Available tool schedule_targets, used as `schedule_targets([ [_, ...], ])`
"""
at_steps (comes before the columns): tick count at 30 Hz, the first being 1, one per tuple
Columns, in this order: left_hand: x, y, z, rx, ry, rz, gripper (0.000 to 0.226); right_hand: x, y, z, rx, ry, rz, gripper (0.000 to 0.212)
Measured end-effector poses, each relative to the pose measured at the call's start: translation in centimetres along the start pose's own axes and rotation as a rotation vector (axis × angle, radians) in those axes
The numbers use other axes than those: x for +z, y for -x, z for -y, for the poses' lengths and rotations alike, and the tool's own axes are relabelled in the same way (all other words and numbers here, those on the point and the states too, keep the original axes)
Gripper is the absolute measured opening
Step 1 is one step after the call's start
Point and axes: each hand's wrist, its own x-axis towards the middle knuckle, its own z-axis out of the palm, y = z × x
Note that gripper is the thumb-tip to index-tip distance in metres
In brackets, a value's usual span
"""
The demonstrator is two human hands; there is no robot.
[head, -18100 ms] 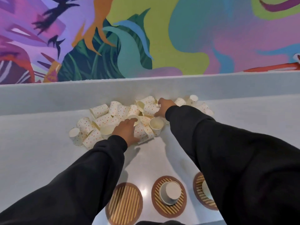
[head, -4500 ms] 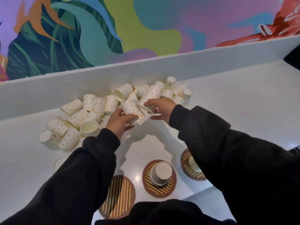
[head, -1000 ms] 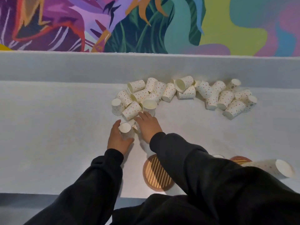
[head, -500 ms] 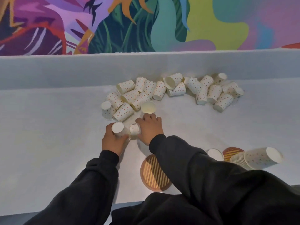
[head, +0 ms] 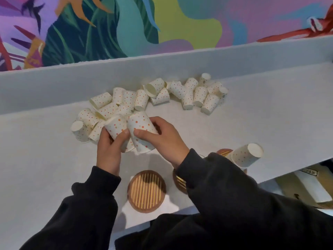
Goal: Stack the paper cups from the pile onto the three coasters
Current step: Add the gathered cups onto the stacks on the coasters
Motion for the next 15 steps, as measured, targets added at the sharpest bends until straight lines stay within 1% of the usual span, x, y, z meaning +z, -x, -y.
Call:
schedule_targets([
  [2,2.7,1.3,-0.9,0.045,-0.003,0.064,0.066,-3.4,2.0,0.6,-0.022,-0.073,-0.027,0.05],
  [4,5.4,2.8,-1.5,0.087,-0.057,0.124,0.066,-7.3,3.9,0.5,-0.04,-0.132,-0.071,0.047],
  [8,9.8,5.7,-1.7,0.168,-0.194,0.228,0.069,-13.4,6.4,-1.6,-0.059,-0.208,-0.175,0.053],
  [10,11.3,6.9,-1.0,0.18,-0.237,0.262,0.067,-15.3,7.5,-3.2,-0.082,-0.227,-0.222,0.052],
  [13,12.6,8.6,0.7,0.164,-0.299,0.284,0.067,-16.8,8.9,-5.5,-0.121,-0.182,-0.266,0.06],
  [15,13.2,9.4,2.0,0.174,-0.373,0.276,0.071,-17.4,9.5,-6.7,-0.139,-0.166,-0.27,0.062],
])
